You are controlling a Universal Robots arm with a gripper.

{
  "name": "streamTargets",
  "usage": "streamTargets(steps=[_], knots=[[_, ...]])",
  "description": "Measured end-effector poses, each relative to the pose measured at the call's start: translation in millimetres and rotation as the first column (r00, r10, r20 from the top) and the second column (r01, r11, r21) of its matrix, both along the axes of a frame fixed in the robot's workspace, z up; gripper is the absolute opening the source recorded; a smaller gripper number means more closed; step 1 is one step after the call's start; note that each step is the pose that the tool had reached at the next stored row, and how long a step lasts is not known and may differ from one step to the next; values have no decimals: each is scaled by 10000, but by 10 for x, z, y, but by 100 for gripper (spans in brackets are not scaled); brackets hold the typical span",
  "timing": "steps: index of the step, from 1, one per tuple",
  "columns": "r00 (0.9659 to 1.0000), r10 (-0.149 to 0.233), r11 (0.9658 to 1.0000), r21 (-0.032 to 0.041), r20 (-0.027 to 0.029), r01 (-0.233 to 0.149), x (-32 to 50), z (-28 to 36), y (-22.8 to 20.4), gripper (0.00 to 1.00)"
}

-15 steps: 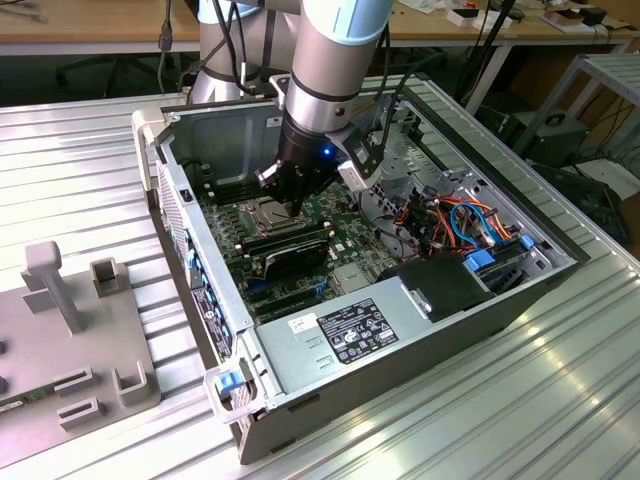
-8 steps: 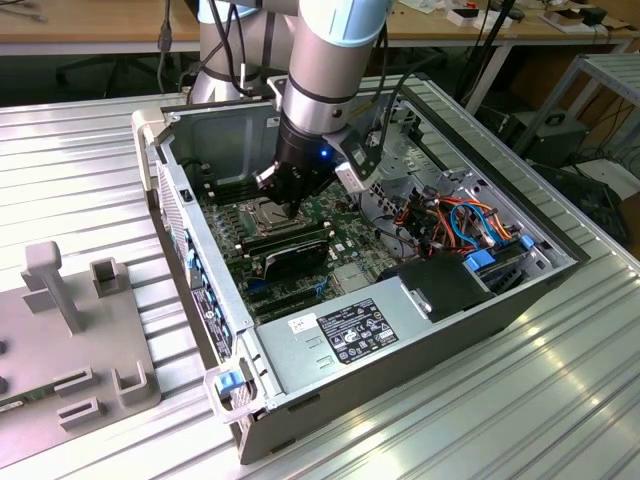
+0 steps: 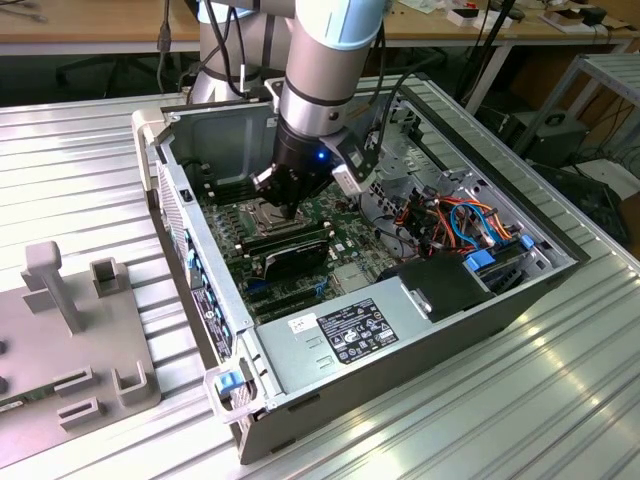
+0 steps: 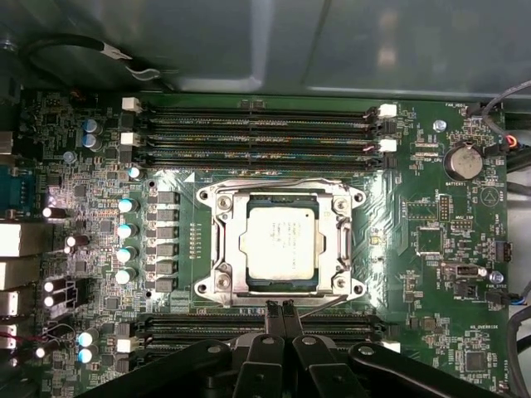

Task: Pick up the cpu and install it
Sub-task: 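Install the second cpu locking lever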

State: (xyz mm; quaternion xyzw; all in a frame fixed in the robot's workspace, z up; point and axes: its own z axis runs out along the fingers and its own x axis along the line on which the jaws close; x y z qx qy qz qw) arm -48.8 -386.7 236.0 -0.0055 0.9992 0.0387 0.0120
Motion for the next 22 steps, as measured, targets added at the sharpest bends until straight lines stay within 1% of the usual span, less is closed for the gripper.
streamTargets(steps=[4, 12, 15, 22], knots=[[10000, 1, 10000, -1, -1, -1, -21, -16, 0, 11], [10000, 1, 10000, 0, -1, -1, -21, -20, 3, 11], [10000, 0, 10000, -1, -1, 0, -22, -20, 13, 11], [10000, 1, 10000, 0, -1, -1, -22, -20, 18, 11]])
